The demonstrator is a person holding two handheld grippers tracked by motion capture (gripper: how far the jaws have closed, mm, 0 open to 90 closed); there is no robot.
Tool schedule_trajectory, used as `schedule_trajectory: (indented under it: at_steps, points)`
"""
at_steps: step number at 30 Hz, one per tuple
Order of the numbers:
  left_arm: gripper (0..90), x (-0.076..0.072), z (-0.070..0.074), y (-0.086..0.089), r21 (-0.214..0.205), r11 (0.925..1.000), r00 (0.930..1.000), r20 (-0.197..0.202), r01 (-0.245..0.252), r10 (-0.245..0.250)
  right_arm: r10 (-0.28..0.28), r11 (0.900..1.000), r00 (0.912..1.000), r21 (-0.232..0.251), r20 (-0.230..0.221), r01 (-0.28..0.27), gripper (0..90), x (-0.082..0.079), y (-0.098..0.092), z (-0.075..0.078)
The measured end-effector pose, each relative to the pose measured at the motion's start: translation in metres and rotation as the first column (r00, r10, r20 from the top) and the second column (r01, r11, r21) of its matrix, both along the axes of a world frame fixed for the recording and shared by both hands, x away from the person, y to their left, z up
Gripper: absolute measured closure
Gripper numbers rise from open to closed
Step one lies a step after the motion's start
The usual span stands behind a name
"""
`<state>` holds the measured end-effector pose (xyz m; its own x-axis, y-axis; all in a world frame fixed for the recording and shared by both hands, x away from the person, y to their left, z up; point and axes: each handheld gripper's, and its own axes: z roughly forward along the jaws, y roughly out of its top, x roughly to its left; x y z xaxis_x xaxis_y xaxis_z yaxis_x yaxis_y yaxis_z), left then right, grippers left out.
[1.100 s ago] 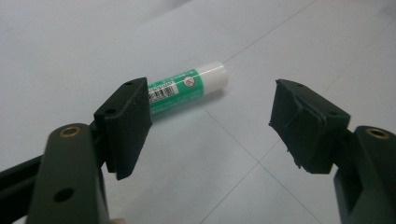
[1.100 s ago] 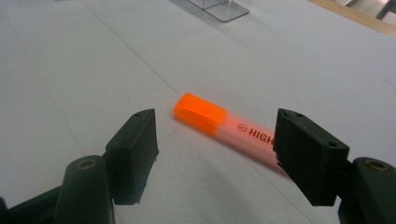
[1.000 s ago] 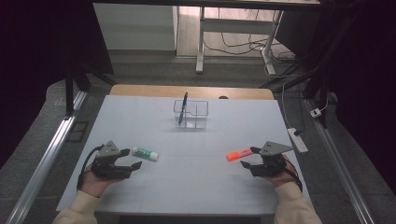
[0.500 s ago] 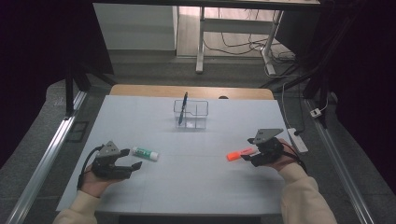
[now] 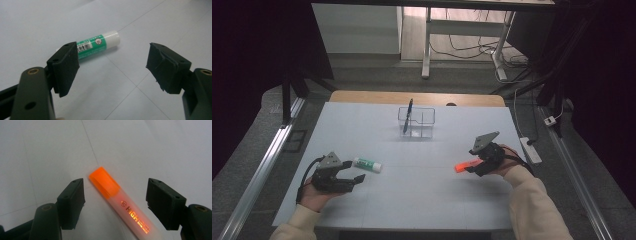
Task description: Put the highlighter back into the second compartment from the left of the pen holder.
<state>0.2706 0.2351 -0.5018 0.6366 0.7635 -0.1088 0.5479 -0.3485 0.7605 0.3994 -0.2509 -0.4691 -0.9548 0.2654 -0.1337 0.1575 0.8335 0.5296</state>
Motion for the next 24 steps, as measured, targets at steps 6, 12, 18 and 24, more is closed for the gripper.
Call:
schedule_trajectory:
  at_steps: [6, 12, 18, 24]
  points:
    - [25.7, 0.001, -0.002, -0.001, 0.002, 1.0, 1.0, -0.007, 0.005, -0.005, 0.076, 0.9951, 0.9957, -0.06, -0.053, -0.079, 31.2, 0.006, 0.015, -0.005]
    - [25.7, 0.002, -0.003, 0.0, 0.0, 1.0, 0.9999, -0.01, 0.005, -0.005, 0.111, 0.9873, 0.9913, -0.107, -0.071, -0.118, 32.7, 0.012, 0.026, -0.012]
    - [25.7, 0.002, -0.004, 0.001, 0.0, 1.0, 0.9999, -0.013, 0.004, -0.004, 0.111, 0.981, 0.9884, -0.148, -0.104, -0.126, 34.8, 0.016, 0.031, -0.019]
    - [25.7, 0.002, -0.004, 0.001, 0.001, 1.0, 0.9999, -0.013, 0.005, -0.005, 0.128, 0.9738, 0.9851, -0.173, -0.115, -0.147, 40.5, 0.02, 0.034, -0.023]
